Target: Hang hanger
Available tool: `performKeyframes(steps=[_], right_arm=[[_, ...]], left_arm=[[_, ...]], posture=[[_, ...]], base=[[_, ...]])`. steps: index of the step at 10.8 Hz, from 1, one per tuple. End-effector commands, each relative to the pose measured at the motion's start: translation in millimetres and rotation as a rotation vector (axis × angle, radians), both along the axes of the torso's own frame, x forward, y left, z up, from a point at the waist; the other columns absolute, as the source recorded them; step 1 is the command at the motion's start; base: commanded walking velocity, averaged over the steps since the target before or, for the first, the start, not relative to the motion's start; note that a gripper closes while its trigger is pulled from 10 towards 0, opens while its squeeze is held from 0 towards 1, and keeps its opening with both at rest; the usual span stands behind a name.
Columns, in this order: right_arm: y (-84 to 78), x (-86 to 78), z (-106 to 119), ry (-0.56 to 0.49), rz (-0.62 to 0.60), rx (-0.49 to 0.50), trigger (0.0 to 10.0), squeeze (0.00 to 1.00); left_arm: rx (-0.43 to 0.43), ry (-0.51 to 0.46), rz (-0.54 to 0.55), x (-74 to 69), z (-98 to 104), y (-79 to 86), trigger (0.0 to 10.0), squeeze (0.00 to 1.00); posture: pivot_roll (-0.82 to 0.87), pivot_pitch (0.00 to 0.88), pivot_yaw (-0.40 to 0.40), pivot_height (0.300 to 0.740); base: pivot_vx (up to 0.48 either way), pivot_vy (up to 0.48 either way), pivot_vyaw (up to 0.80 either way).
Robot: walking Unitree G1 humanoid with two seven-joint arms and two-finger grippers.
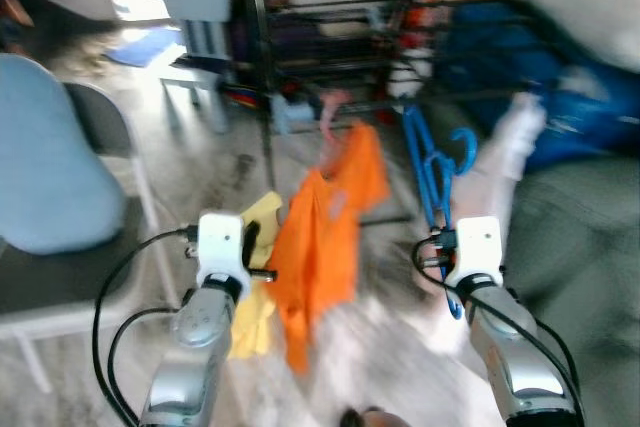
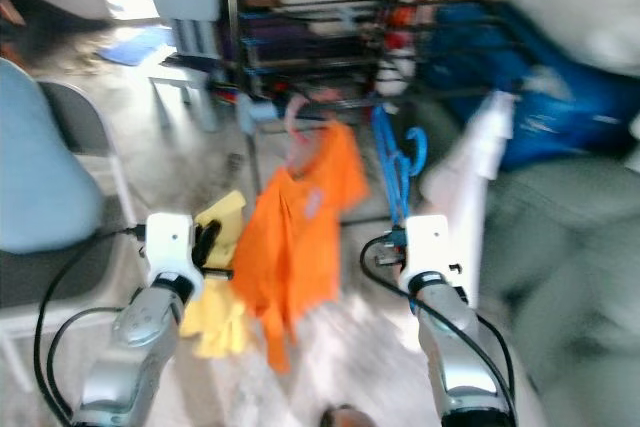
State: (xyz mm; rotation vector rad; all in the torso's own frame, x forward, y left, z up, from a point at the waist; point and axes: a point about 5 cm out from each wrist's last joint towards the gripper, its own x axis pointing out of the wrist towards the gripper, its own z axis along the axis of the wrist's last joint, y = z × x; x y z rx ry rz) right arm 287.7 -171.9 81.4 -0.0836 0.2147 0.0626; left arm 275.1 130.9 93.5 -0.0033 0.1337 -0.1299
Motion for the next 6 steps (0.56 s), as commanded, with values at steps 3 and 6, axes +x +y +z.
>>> performKeyframes(steps=[3, 6], right_arm=[[-1.1, 2.7, 1.1, 0.004, -0.032, -0.016, 10.0, 0.0], [-1.9, 2.8, -2.0, 0.019, -0.034, -0.025, 10.0, 0.0]], left_arm=[[0.004, -0.029, 0.01, 1.0, 7.3, 2.8, 10.0, 0.0], [0.002, -0.023, 0.003, 0.4, 5.9, 1.8, 10.0, 0.0]], posture=[[-0.12, 0.056, -0.009, 0.74], [-0.12, 0.054, -0.011, 0.74]], base=[[-0.303, 0.0, 0.0], [-0.303, 0.0, 0.0]])
